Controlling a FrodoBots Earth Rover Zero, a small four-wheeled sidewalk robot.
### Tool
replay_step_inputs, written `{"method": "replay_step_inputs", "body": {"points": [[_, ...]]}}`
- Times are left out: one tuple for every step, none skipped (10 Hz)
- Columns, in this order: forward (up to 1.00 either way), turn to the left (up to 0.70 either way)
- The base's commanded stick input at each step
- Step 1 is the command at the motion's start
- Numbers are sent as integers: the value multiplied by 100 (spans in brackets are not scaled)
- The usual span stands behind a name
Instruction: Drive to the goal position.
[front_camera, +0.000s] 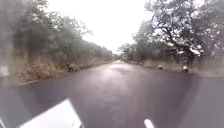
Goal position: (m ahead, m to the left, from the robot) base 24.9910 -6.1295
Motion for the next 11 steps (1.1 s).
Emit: {"method": "replay_step_inputs", "body": {"points": [[100,0],[100,0],[100,0],[100,0],[100,0],[100,0],[100,0],[100,0],[100,0],[100,0],[100,0]]}}
